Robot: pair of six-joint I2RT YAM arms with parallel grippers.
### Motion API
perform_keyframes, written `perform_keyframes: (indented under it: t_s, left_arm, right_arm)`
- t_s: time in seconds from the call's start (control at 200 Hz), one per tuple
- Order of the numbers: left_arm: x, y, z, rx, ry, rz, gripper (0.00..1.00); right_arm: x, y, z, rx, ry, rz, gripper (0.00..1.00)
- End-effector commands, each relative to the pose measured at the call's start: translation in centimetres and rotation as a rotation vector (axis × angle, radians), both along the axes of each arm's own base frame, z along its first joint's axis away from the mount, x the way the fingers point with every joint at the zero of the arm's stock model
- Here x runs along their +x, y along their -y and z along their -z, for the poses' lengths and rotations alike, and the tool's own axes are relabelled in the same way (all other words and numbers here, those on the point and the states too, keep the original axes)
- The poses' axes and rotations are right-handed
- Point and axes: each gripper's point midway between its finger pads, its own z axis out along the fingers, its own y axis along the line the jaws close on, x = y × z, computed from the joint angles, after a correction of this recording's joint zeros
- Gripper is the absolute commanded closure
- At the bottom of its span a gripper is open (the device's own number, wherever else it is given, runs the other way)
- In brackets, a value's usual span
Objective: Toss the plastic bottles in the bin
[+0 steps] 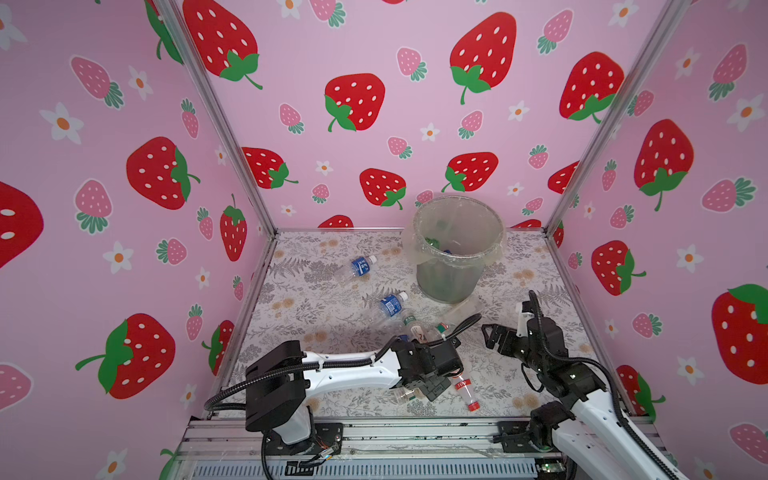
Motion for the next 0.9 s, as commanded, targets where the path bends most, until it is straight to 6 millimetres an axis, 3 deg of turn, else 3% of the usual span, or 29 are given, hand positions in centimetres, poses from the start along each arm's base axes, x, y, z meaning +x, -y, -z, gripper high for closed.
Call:
perform_keyframes:
  t_s: [0.0, 0.27, 0.64, 0.895]
  left_arm:
    - [0.1, 0.0, -0.4, 0.005, 0.010, -0.011, 0.01]
    - [-1.6, 1.0, 0.1, -0.081, -0.095, 0.002, 0.01]
    - [-1.9, 0.6, 2.2, -0.029, -0.125, -0.021, 0.02]
    - [-2.5, 1.1, 3.7, -0.006, -0.182, -0.005, 0.13]
  right_arm:
    - [-0.1, 0.1, 0.0, 0.017, 0.005, 0.006, 0.01]
    - [-0.2, 0.2, -0.1, 0.021, 0.008, 0.010, 0.01]
    - [-0.3, 0.2, -0.3, 0.026, 0.014, 0.010, 0.01]
    - [-0.4, 0.3, -0.5, 0.028, 0.016, 0.013, 0.01]
